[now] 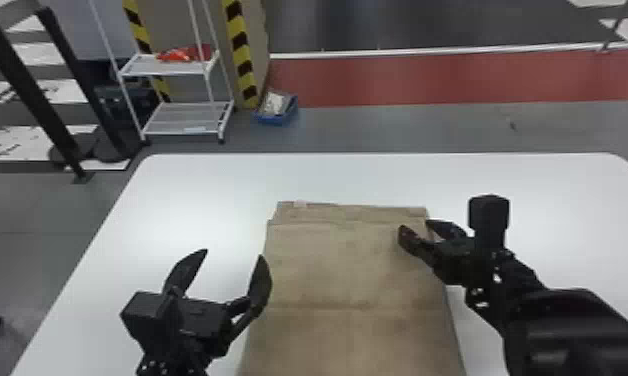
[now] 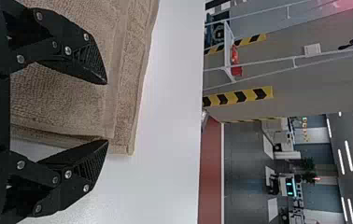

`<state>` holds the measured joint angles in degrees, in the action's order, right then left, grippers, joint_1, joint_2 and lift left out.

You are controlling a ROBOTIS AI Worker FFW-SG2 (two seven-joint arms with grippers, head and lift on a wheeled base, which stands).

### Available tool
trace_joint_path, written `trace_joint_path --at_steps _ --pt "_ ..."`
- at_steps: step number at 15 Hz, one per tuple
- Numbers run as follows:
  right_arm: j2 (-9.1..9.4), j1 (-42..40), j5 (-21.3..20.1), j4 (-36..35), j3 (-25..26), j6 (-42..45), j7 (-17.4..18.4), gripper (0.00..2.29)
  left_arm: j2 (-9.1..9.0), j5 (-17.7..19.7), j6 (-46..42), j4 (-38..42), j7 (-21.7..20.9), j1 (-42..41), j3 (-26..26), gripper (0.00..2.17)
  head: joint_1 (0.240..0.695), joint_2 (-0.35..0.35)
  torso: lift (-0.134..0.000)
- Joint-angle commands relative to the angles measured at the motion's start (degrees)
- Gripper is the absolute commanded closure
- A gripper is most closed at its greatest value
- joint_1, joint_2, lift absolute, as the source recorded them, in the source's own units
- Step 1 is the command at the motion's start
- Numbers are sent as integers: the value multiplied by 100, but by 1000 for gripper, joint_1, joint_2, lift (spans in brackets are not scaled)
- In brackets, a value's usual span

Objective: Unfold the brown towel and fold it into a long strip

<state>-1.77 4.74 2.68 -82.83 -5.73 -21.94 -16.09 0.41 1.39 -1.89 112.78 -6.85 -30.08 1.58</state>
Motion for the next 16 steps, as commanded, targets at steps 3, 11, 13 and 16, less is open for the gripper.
trace_joint_path --at_steps 3,11,13,16 --pt "2 -9 14 4 2 -17 0 670 11 11 -8 7 -9 -7 -9 76 695 103 -114" --pt "-7 -53 84 -40 28 -35 0 768 20 2 -8 -1 -9 -7 -26 76 695 99 -114" --pt "2 -79 84 -84 28 -52 0 768 20 2 10 7 -9 -7 -26 76 695 99 -114" --pt "2 -70 75 -101 28 -52 0 772 20 2 -8 -1 -18 -16 -26 76 695 99 -114"
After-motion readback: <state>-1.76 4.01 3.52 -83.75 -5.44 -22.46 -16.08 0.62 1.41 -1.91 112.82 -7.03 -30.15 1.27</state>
